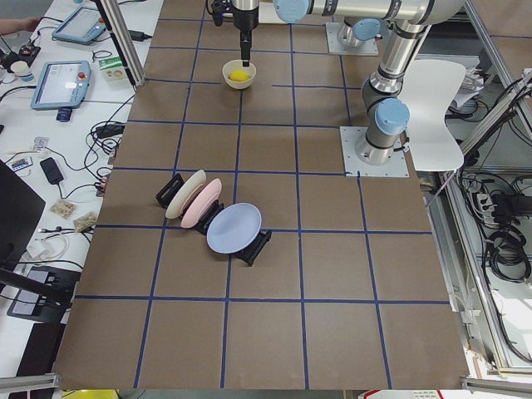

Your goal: Place bowl and put lemon in it

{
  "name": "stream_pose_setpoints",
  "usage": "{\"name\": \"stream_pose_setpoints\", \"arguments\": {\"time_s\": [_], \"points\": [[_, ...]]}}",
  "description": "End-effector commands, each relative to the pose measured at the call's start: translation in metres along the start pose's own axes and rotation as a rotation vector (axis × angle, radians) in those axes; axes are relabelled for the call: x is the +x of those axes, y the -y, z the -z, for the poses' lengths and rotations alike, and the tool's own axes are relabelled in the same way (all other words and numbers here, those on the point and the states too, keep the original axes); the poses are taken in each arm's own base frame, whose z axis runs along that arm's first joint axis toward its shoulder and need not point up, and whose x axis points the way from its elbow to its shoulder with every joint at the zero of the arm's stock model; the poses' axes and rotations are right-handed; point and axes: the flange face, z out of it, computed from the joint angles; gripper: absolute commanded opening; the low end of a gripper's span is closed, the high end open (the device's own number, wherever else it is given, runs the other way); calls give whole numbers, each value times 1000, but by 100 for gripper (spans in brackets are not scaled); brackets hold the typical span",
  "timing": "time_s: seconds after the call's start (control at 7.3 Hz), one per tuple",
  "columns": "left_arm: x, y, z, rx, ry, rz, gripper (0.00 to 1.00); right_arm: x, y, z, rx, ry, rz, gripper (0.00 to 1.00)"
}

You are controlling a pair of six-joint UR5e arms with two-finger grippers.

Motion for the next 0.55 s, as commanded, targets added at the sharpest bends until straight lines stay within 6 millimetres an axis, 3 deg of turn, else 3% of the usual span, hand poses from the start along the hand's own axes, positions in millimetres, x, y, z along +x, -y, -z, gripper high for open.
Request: {"name": "stream_pose_setpoints", "arguments": {"time_s": [0.0, 0.41], "points": [[0, 0, 0, 0, 0, 0, 100, 0, -1, 2, 3, 1, 1, 100], [1, -1, -2, -4, 0, -1, 100, 0, -1, -1, -8, 1, 1, 100]]}}
